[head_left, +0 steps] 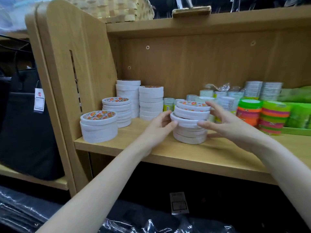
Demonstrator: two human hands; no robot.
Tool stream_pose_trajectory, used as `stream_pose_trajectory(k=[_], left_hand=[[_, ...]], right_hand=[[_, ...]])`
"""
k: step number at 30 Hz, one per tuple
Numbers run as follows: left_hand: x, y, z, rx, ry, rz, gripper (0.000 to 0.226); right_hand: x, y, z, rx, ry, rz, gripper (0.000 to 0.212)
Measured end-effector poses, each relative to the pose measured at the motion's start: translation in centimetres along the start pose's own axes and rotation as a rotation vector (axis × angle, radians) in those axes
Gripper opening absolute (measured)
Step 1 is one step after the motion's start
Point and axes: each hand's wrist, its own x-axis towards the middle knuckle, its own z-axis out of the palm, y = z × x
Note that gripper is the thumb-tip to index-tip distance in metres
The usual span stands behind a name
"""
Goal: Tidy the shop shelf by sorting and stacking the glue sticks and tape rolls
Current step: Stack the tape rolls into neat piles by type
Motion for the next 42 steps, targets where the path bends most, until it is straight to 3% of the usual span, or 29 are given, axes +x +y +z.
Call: stream_pose_trajectory(k=[4, 8, 12, 15, 17, 20, 23, 29, 37, 42], left_hand=[[0.2, 0.3, 0.1, 0.001, -0.054, 0.030, 0.054], [0.6, 0.4, -0.4, -0.015, 0.045, 0.071, 0.040], [1.3, -0.2, -0.5, -0.002, 0.016, 0.013, 0.048], [1.6, -0.6, -0.5, -0.030, -0.061, -0.052, 0.066], [1.7, -0.6, -0.5, -0.038, -0.064, -0.040, 0.064], [1.8, -0.7, -0.7, -0.026, -0.079, -0.033, 0.062], [2.1, -0.8, -1.0, -0.043, -0.143, -0.080, 0.077], [2.0, -0.6, -1.0, 0.026, -0.144, -0.020, 0.051], [0.9, -1.0, -4.9, 0.087, -0.112, -0.002, 0.084], [0.4, -1.5, -6.1, 0.101, -0.003, 0.022, 0.081]], right_hand=[[0.7, -0.4, -0.6, -0.062, 0.043, -0.049, 0.039], [0.9, -0.3, -0.7, -0.051, 0.043, -0.063, 0.026], [1.2, -0.5, -0.7, -0.033, 0.038, -0.078, 0.021], [1.5, -1.0, -0.7, -0.179, -0.008, -0.107, 0.033], [1.7, -1.2, -0.6, -0.242, -0.031, -0.118, 0.044], [1.6, -0.4, -0.7, -0.188, -0.080, -0.070, 0.066], [1.3, 0.8, -0.9, -0.141, -0.149, -0.009, 0.084], [1.6, 1.1, -1.0, -0.083, -0.190, -0.064, 0.069], [3.6, -0.2, 2.8, -0.028, -0.195, -0.070, 0.067], [4.9, -1.3, 4.1, -0.020, -0.246, -0.017, 0.074]])
